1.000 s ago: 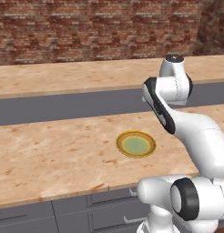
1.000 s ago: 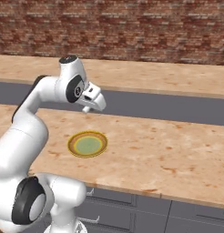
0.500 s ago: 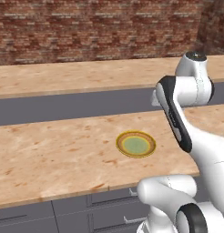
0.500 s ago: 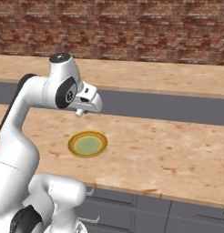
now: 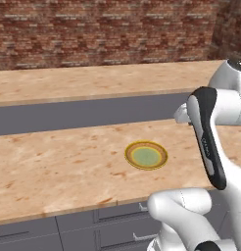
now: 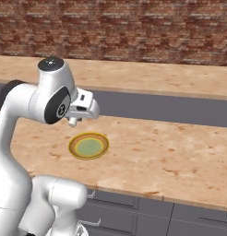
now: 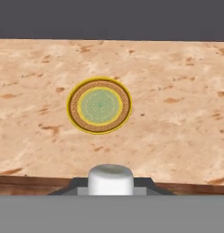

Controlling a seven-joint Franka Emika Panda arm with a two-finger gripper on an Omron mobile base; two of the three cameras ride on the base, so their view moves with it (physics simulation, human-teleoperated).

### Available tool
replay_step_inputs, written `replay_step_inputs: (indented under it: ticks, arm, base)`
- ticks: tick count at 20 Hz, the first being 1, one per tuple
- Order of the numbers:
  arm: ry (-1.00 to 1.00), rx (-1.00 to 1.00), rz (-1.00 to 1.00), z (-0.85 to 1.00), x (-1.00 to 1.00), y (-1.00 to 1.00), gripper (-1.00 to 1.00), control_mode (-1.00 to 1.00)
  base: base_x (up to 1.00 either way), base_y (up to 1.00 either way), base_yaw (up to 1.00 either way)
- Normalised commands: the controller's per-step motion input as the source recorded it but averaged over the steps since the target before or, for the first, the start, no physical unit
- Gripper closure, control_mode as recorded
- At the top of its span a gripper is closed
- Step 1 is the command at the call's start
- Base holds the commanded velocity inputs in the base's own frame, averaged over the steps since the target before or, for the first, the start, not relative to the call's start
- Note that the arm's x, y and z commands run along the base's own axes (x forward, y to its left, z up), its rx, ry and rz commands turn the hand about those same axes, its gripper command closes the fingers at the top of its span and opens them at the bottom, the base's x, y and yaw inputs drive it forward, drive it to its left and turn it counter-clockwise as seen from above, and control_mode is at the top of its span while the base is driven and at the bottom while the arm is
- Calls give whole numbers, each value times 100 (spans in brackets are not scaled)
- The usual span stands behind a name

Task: Pick up the marshmallow and place it in the cup of hot chocolate on the dining counter.

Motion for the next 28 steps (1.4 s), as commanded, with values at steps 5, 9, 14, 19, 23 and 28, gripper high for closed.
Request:
replay_step_inputs:
  ticks: [5, 9, 14, 19, 23, 28]
  arm:
    - [-5, 0, 7, 17, -27, 9, 100, -100]
    - [1, -4, 6, 1, -1, 37, 100, -100]
    - [7, -12, 2, 0, 0, 44, 100, -100]
    - [0, -7, 0, 0, 0, 18, 100, -100]
    - [0, -3, 0, 0, 0, 8, 100, -100]
    - [0, -1, 0, 0, 0, 2, 100, 100]
  base:
    - [0, 0, 0]
    - [0, 0, 0]
    - [0, 0, 0]
    - [0, 0, 0]
    - [0, 0, 0]
    - [0, 1, 0]
